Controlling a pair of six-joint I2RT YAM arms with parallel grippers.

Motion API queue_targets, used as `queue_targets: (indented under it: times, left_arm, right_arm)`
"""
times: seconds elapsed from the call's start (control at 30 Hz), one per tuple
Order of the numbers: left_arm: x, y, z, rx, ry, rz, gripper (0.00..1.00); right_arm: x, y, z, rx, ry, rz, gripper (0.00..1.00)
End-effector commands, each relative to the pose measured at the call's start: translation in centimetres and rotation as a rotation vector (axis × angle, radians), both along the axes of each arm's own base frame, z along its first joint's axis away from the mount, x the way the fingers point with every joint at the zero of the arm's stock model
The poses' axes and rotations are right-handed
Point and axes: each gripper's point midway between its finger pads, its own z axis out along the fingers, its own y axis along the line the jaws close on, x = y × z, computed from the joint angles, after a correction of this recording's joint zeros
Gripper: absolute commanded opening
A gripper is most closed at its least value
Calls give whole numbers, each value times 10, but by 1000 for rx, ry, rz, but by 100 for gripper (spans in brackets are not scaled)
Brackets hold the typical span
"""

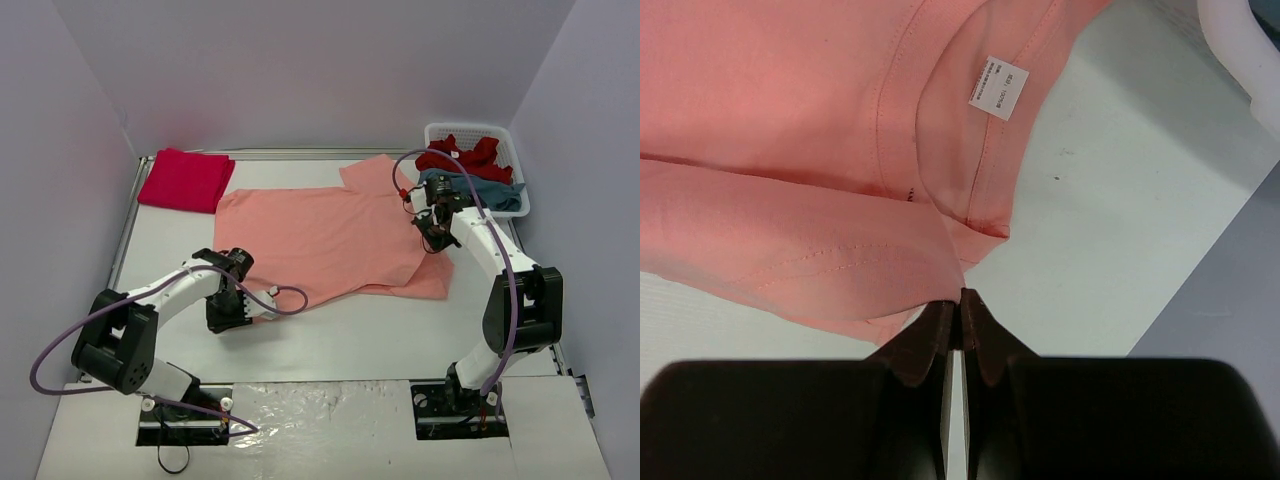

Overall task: Fold and stack the t-shirts
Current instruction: Fold the flattened tshirt in 1/3 of the way

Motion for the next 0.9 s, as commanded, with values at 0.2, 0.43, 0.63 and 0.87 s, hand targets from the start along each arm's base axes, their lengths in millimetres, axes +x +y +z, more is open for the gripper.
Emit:
queue_targets:
  times: [0.2, 0.43, 0.63, 0.87]
  left_arm:
    - [-9, 2, -7, 34, 41, -10, 26]
    - [-7, 1, -15, 64, 58, -11, 23]
    - [-7, 1, -16, 127, 61, -4, 20]
    - [-10, -3, -17, 171, 69, 6, 16]
  right_arm:
    - [-1, -7, 9, -12, -12, -15, 0]
    - [-1, -7, 8, -8, -8, -14, 0]
    - [0, -8, 10, -9, -13, -15, 0]
    - [0, -10, 15, -12, -28, -13, 0]
